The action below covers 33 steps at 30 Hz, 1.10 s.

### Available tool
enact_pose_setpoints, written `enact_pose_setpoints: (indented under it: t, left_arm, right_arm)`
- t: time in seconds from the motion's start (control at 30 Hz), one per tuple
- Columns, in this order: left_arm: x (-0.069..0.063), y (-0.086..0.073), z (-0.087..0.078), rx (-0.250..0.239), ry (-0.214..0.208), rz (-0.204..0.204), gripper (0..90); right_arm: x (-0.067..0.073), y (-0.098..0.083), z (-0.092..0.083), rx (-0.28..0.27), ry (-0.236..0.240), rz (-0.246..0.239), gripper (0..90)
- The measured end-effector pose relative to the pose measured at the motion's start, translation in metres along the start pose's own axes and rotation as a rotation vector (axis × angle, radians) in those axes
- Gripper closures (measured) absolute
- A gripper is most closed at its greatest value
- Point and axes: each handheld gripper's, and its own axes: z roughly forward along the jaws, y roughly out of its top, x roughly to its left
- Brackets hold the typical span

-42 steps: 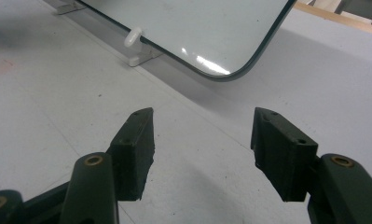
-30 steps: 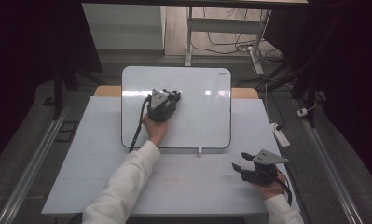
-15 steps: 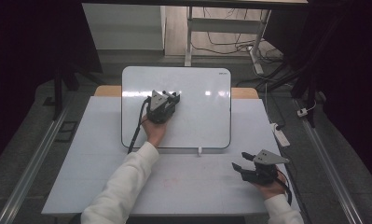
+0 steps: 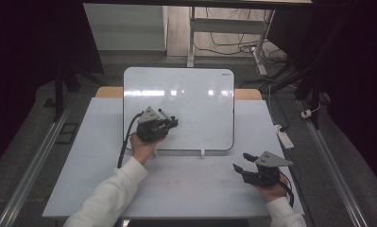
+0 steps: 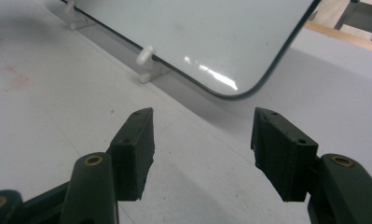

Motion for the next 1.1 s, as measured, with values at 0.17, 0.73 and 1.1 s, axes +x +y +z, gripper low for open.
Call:
enact_pose_setpoints:
  t: [0.17, 0.73, 1.1]
  left_arm:
    - [-0.019, -0.012, -0.021, 0.074, -0.13, -0.025, 78.7]
    - [-0.055, -0.031, -0.015, 0.241, -0.313, -0.009, 78.7]
    - [-0.068, -0.032, 0.002, 0.306, -0.359, 0.001, 78.6]
  right_arm:
    - [0.009, 0.009, -0.002, -0.045, 0.001, -0.004, 39.7]
    - [0.062, 0.05, 0.006, -0.127, 0.071, -0.05, 40.6]
    - [0.1, 0.09, 0.043, -0.128, 0.141, -0.061, 40.9]
